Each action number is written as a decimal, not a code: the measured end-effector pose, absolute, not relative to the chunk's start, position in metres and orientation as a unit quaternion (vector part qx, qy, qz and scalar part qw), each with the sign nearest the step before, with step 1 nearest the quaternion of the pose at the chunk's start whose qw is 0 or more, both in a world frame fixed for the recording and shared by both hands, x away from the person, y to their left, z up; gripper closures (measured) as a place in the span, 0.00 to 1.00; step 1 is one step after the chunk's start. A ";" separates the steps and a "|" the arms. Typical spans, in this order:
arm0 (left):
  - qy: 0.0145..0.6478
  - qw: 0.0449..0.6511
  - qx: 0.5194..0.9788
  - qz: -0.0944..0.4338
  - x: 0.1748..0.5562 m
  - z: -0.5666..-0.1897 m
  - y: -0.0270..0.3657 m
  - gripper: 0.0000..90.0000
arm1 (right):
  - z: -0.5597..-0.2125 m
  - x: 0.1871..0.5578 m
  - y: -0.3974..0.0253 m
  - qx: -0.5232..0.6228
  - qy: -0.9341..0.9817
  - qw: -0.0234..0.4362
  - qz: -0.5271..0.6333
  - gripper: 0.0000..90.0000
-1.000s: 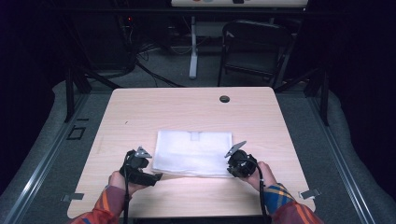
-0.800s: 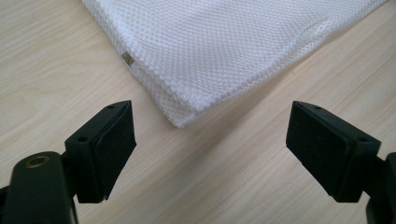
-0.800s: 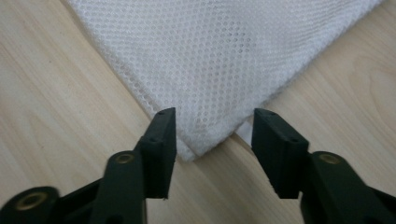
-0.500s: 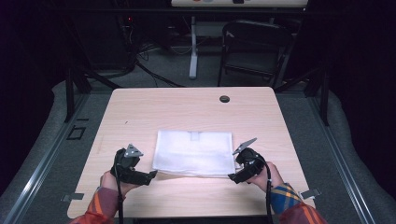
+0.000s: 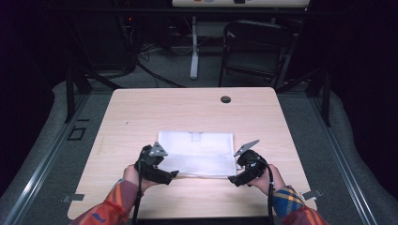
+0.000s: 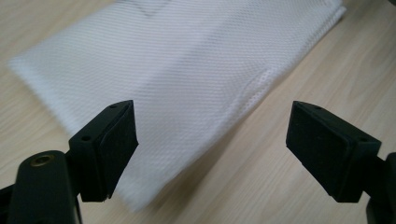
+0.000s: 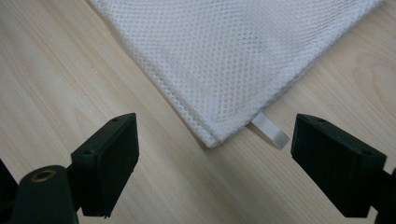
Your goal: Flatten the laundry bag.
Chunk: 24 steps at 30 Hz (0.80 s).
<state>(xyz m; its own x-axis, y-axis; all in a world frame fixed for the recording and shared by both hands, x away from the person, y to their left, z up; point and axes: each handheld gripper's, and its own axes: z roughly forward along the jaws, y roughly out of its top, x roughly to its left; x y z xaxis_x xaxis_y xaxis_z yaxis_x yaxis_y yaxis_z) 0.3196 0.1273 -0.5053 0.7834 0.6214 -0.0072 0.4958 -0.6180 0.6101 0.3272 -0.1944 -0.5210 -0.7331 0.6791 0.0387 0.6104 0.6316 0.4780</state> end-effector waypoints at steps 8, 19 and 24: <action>0.267 0.276 0.919 0.093 0.331 -0.524 0.087 0.38 | -0.523 0.328 -0.194 0.359 0.900 0.070 0.237 0.17; 0.225 0.245 0.940 0.074 0.346 -0.541 0.067 0.58 | -0.525 0.330 -0.193 0.356 0.902 0.072 0.233 0.21; 0.213 0.235 0.946 0.063 0.349 -0.549 0.059 0.62 | -0.527 0.330 -0.193 0.358 0.901 0.067 0.237 0.23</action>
<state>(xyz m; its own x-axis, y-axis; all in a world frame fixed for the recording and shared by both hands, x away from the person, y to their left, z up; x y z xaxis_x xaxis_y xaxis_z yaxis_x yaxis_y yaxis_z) 0.3485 0.0593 -0.5489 0.9011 0.4331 0.0183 0.3741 -0.7983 0.4720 0.3301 -0.1925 -0.5269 -0.7350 0.6762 0.0492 0.6126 0.6312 0.4757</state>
